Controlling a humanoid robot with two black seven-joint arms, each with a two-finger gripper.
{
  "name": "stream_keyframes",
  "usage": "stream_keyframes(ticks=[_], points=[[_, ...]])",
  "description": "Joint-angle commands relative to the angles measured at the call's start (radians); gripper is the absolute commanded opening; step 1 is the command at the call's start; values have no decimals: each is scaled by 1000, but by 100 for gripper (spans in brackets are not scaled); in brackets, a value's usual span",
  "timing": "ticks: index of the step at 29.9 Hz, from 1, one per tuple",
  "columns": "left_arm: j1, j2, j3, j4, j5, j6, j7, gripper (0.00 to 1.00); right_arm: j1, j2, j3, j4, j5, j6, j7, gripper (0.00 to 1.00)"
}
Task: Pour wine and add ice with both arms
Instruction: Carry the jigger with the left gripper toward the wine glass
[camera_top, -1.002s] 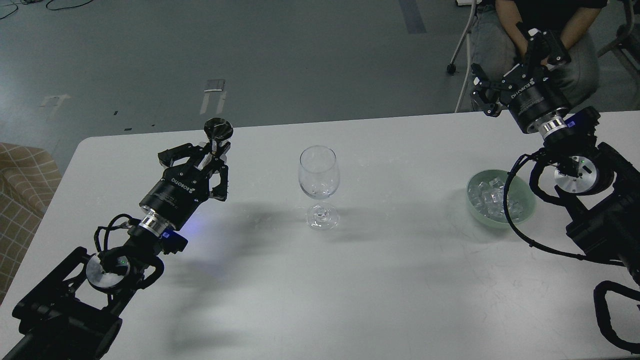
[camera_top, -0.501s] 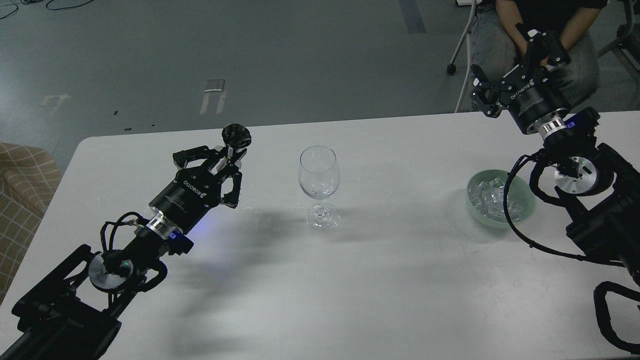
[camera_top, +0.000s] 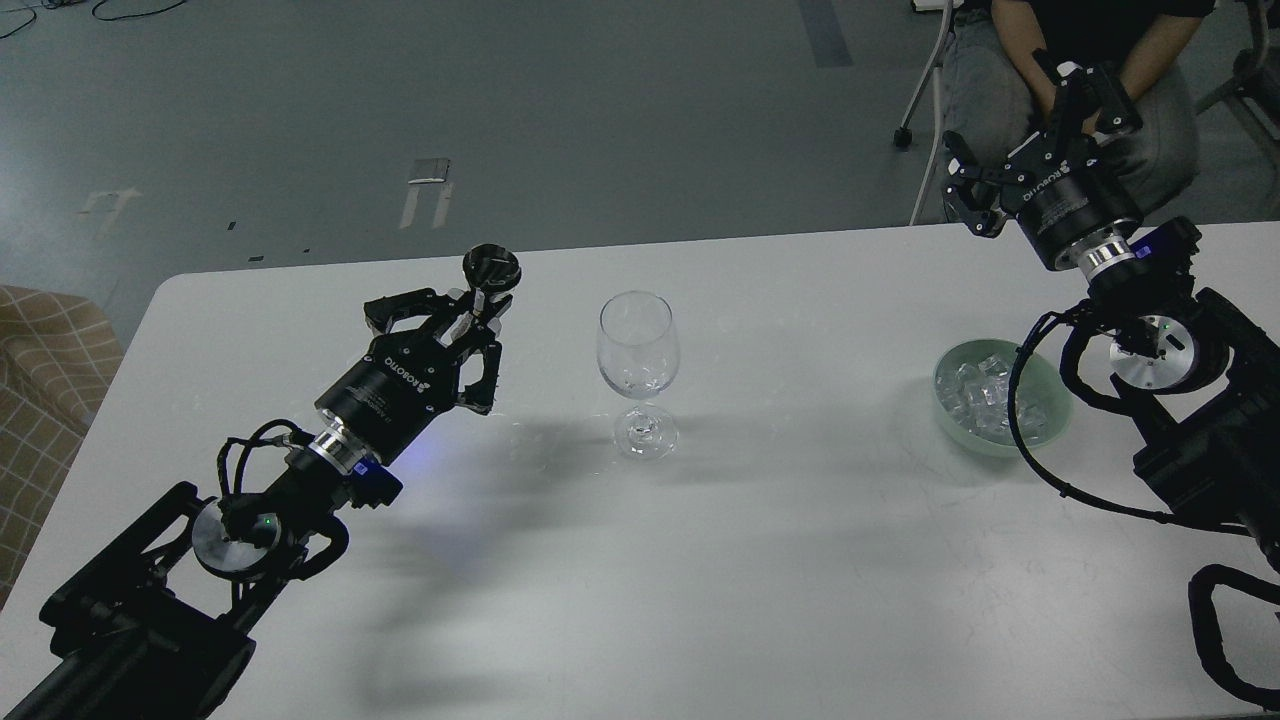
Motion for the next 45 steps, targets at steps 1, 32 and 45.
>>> stream_keyframes(ticks=[1,32,45], points=[[-2,0,0,3,0,8,2,0,2,0,0,-1,0,0,0,100],[-108,-12,88,30,0,48,0,0,2,-1,0,-1,2,0,0,100],[-125,-12,114,26,3,49,-1,0,2,-1,0,0,2,0,0,100]])
